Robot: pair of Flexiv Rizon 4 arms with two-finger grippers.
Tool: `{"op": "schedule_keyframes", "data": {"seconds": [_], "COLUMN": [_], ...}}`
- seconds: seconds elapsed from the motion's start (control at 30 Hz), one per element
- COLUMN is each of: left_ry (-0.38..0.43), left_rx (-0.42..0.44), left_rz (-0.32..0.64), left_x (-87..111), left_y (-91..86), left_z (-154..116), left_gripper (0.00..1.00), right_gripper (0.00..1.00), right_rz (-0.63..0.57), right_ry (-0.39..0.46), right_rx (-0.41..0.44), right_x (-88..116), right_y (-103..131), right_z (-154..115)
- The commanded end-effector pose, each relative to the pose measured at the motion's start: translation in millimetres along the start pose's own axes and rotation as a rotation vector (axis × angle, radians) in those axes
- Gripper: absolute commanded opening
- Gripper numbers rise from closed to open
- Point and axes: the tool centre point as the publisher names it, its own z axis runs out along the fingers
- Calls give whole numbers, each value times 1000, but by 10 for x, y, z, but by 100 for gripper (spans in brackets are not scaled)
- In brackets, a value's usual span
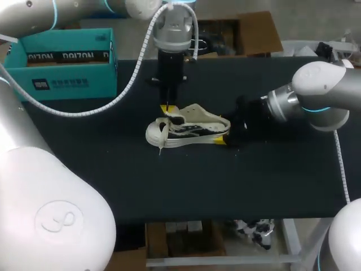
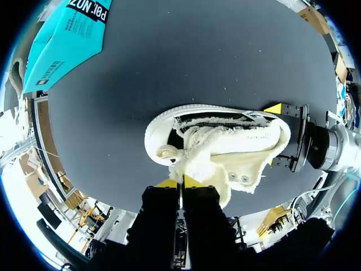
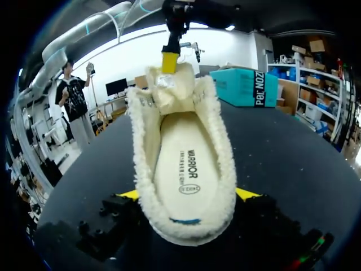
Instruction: Open the shoe tongue, take the insole out of the shoe, put the insole back into the shoe, and pack the shoe into the shoebox
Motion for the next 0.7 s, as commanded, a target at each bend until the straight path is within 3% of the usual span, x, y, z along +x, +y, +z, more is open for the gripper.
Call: {"op": "schedule_keyframes", "data": {"seconds": [0.03,0.27,0.53,0.57,0.63,0.7], "left_ry": [293,294,258,255,253,245], "left_rx": [83,39,37,44,52,75], "left_rz": [-6,-9,44,47,87,105], "left_x": [-171,-210,-165,-162,-167,-180], "left_y": [8,-210,-283,-255,-186,-119], "left_z": [163,365,272,244,162,66], "left_gripper": [0,0,0,8,34,44], "right_gripper": [0,0,0,0,0,0], "right_rz": [0,0,0,0,0,0], "right_ry": [4,4,4,4,4,4], "right_rx": [-3,-3,-3,-3,-3,-3], "right_x": [-12,-12,-12,-12,-12,-12], "right_y": [-42,-42,-42,-42,-42,-42], "right_z": [33,33,33,33,33,33]}}
